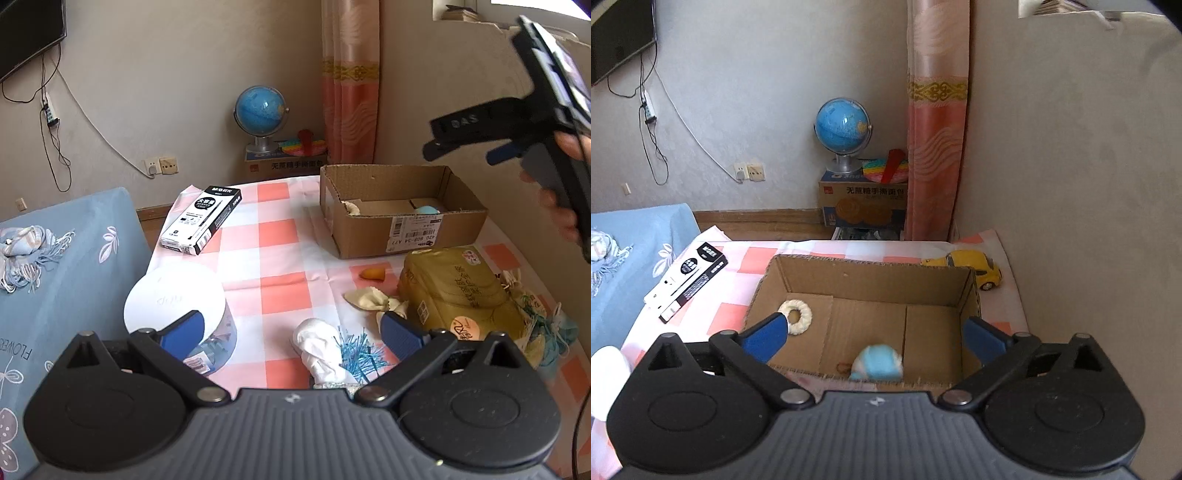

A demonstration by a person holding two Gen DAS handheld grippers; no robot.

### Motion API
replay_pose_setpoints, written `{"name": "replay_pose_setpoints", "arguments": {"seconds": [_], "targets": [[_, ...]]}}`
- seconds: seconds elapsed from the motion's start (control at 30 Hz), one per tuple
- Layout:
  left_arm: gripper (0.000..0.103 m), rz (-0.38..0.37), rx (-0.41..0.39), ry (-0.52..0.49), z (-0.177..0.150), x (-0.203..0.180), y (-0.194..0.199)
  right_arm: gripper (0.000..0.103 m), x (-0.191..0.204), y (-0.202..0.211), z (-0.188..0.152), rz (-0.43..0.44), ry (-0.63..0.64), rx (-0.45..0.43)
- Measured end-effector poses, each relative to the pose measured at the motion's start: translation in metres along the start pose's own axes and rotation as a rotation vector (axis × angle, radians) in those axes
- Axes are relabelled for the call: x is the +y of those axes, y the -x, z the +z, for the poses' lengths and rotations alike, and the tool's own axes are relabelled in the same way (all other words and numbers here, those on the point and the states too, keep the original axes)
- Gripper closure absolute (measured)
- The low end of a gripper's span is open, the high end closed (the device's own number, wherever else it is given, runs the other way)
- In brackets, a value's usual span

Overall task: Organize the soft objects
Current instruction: 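Move both grippers back down to the remaining objects on the table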

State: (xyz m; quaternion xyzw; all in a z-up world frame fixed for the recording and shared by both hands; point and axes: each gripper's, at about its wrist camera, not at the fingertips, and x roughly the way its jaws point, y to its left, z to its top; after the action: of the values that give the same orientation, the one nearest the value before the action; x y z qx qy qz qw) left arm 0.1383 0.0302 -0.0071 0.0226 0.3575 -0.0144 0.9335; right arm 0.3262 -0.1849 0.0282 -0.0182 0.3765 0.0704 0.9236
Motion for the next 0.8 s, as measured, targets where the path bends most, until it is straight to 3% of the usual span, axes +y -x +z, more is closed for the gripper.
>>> {"name": "replay_pose_setpoints", "arguments": {"seconds": [0.33, 0.67, 0.8], "targets": [[0.002, -0.004, 0.004, 0.007, -0.005, 0.003, 0.007, 0.000, 0.008, 0.054, -0.038, 0.004, -0.008, -0.036], [0.001, -0.006, 0.029, -0.009, -0.017, -0.001, 0.007, 0.000, 0.008, 0.099, -0.089, -0.052, -0.046, -0.060], [0.001, -0.062, 0.043, -0.017, -0.025, -0.003, 0.005, 0.000, 0.006, 0.109, -0.113, -0.062, -0.058, -0.046]]}}
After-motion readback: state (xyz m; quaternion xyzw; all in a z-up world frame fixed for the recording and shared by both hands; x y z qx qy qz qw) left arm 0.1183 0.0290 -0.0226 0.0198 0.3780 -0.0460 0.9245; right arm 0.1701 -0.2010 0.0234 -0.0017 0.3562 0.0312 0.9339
